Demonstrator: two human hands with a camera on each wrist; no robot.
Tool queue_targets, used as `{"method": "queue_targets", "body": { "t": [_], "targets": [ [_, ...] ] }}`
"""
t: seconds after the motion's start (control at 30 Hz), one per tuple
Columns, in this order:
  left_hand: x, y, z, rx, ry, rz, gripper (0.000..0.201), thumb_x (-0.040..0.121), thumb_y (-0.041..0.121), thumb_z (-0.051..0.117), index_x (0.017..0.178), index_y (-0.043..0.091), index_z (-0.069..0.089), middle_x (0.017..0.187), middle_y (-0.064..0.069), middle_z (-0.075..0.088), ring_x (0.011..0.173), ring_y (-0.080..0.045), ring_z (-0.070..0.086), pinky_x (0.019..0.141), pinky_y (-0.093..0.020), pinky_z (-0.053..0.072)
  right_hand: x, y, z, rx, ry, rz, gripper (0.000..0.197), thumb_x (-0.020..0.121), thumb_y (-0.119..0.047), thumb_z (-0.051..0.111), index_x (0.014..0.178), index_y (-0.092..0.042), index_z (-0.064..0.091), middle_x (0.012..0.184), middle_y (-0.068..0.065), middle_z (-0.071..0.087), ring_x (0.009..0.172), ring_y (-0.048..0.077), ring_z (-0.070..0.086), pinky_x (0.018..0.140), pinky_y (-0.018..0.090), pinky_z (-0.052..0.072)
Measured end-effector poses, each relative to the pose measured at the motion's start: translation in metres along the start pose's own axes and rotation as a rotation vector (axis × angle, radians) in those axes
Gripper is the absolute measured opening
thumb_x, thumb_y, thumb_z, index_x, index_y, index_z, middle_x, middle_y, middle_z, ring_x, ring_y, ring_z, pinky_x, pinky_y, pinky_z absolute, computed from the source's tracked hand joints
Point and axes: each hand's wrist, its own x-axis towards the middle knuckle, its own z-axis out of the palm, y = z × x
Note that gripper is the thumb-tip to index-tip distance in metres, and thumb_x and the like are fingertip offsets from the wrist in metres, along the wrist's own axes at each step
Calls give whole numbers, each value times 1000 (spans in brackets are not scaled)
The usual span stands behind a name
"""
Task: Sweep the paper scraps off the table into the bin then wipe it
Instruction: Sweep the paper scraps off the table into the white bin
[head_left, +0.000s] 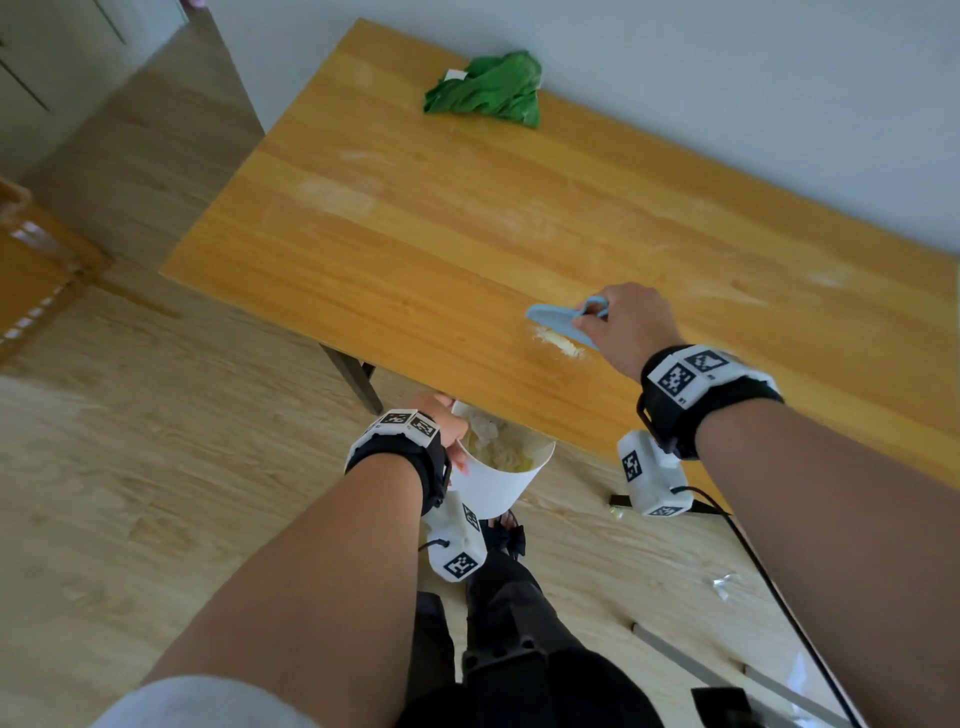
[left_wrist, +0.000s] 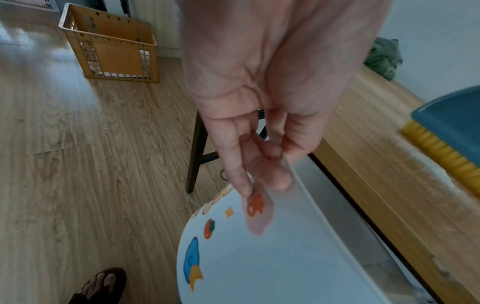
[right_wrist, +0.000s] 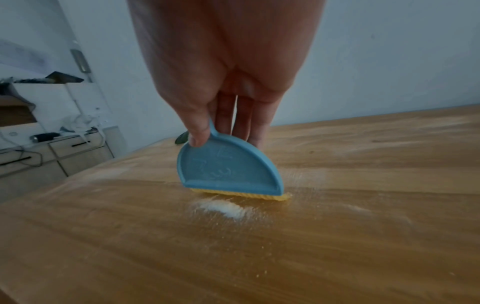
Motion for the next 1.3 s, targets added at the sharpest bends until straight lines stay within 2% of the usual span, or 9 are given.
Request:
{"method": "queue_targets", "body": {
  "t": [0.1, 0.23, 0.33, 0.47, 0.6, 0.8, 1.07, 1.17, 1.3],
  "targets": [
    [0, -1, 1, 5, -12, 3, 63, 93, 2, 48, 151, 14, 28, 80, -21, 75, 78, -32, 75, 86, -49, 58, -6, 0, 2, 30, -88, -81, 24, 94, -28, 58, 101, -10, 72, 81, 10, 67, 58, 17, 51, 53, 27, 41],
    [-4, 0, 1, 38, -1, 18, 63, 93, 3, 48, 152, 13, 27, 96, -23, 74, 79, -29, 75, 91, -48, 56, -12, -4, -10, -26, -203, -170, 24, 92, -28, 62, 100, -9, 74, 90, 13, 72, 71, 28, 62, 63, 35, 49],
    [-4, 2, 2, 44, 1, 16, 62, 94, 3, 47, 152, 13, 26, 84, -20, 75, 79, -29, 76, 88, -45, 57, -9, -5, -24, -34, -135, -226, 24, 93, -27, 60, 105, -12, 74, 93, 13, 72, 81, 32, 64, 73, 42, 53],
    [-2, 1, 4, 24, 11, 8, 63, 93, 3, 48, 152, 15, 28, 70, -18, 74, 76, -30, 76, 88, -45, 58, -8, -5, -19, -46, -24, -245, 24, 95, -27, 59, 111, -17, 72, 92, 8, 73, 67, 23, 61, 62, 35, 50],
    [-1, 1, 4, 26, 7, 3, 63, 94, 4, 49, 152, 16, 28, 77, -19, 75, 79, -29, 76, 87, -43, 59, -14, -4, 1, -20, -96, -225, 23, 94, -26, 60, 110, -17, 73, 92, 6, 73, 52, 10, 47, 53, 25, 42],
    [-3, 2, 8, 12, -15, 2, 62, 94, 3, 46, 152, 14, 27, 71, -20, 74, 76, -30, 76, 89, -50, 57, -28, -2, 0, 4, -217, -222, 23, 92, -26, 63, 108, -15, 74, 101, 7, 73, 87, 24, 66, 80, 37, 54],
    [-4, 3, 13, 16, 11, 21, 62, 94, 1, 47, 151, 13, 28, 83, -24, 74, 77, -30, 76, 88, -49, 58, -25, 3, -9, -25, 10, -111, 26, 95, -29, 56, 106, -11, 72, 87, 12, 71, 73, 30, 65, 66, 40, 58],
    [-3, 2, 13, 44, 19, 37, 62, 94, 1, 48, 152, 11, 27, 93, -24, 74, 80, -30, 75, 89, -48, 57, -32, -3, 5, -3, -55, -105, 25, 93, -29, 58, 101, -10, 73, 86, 11, 71, 75, 29, 66, 66, 38, 54],
    [-4, 2, 10, 38, 14, 23, 59, 94, 1, 46, 150, 11, 29, 82, -23, 74, 75, -30, 75, 87, -47, 58, -32, -11, 10, -15, -186, -133, 29, 89, -32, 63, 94, -6, 74, 86, 14, 73, 77, 31, 67, 66, 37, 54]
  ]
}}
